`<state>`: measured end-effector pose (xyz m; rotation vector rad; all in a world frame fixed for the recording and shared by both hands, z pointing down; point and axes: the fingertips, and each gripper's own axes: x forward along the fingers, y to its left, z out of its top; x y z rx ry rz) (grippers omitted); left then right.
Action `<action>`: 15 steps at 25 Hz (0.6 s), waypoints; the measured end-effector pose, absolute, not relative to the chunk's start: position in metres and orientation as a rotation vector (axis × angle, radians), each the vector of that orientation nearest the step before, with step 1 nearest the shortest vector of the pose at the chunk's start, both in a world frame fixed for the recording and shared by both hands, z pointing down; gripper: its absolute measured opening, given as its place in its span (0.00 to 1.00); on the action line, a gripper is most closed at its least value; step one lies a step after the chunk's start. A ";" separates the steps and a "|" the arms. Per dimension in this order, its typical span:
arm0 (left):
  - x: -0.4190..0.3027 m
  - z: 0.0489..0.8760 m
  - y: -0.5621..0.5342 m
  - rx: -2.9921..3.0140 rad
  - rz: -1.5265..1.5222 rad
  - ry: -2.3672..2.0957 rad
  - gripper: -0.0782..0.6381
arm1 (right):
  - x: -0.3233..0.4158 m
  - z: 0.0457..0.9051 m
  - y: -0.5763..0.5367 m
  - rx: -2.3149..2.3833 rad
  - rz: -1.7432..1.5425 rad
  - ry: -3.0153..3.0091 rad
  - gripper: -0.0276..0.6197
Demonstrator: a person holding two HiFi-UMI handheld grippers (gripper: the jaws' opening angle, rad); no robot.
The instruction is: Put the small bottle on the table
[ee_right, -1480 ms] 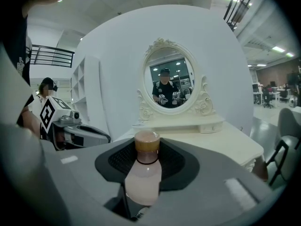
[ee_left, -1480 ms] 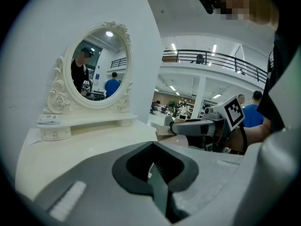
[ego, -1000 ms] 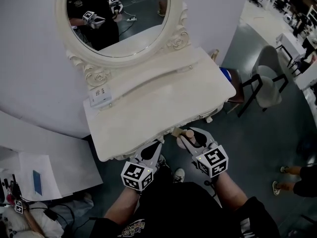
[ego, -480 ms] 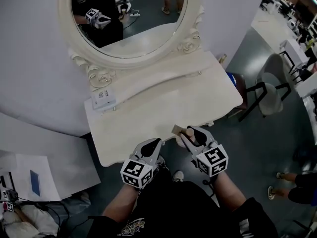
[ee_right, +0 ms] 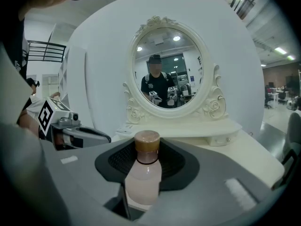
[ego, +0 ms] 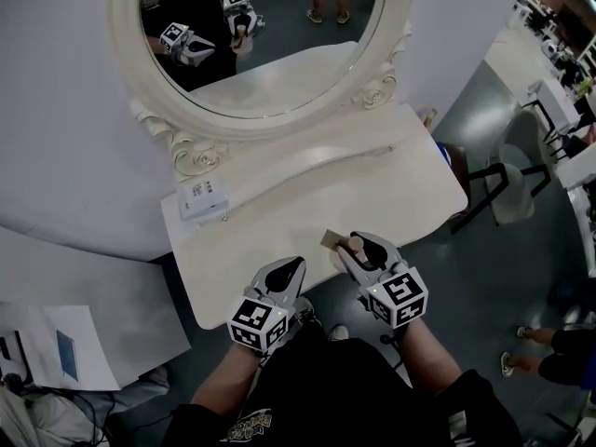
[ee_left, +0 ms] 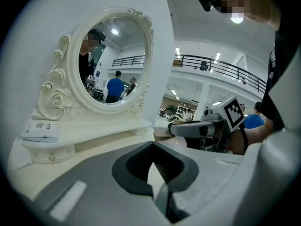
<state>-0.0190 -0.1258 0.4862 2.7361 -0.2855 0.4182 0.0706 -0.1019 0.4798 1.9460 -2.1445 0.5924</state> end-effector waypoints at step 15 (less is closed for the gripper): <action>-0.038 0.480 -0.171 2.758 0.382 -0.254 0.11 | 0.056 0.469 -0.161 1.951 0.537 -2.125 0.30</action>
